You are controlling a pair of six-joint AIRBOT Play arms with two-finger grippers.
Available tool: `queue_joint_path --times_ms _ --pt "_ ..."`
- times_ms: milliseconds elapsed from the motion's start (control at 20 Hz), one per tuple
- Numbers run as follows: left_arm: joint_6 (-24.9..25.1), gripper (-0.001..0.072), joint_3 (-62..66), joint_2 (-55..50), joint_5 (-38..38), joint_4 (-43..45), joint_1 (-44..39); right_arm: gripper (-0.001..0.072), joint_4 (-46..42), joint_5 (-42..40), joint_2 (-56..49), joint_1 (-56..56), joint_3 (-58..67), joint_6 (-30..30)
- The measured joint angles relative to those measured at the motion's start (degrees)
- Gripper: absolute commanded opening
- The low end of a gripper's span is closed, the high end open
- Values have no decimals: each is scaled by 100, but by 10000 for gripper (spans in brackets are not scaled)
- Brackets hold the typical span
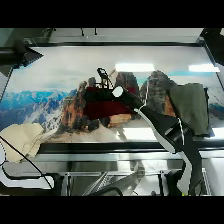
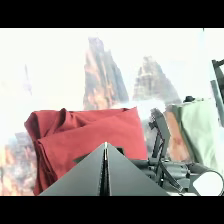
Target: Fold the shirts.
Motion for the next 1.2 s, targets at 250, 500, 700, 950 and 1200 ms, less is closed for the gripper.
queue_joint_path --times_ms 250,500,700,950,1200 --pt "166 14 -72 68 -61 -17 -28 464 -570 459 726 -592 11 74" --pt "245 15 -87 68 -61 -13 -184 668 -2116 2168 1364 -2048 -46 1272" --pt "267 14 -87 68 -63 -11 -245 668 -2612 3152 1158 -2833 -297 1567" --pt "269 14 -87 68 -63 -9 -262 665 -2476 3436 413 -3084 -411 1508" --pt "269 14 -87 68 -66 -7 -269 544 -1539 3558 -74 -3130 -415 1034"
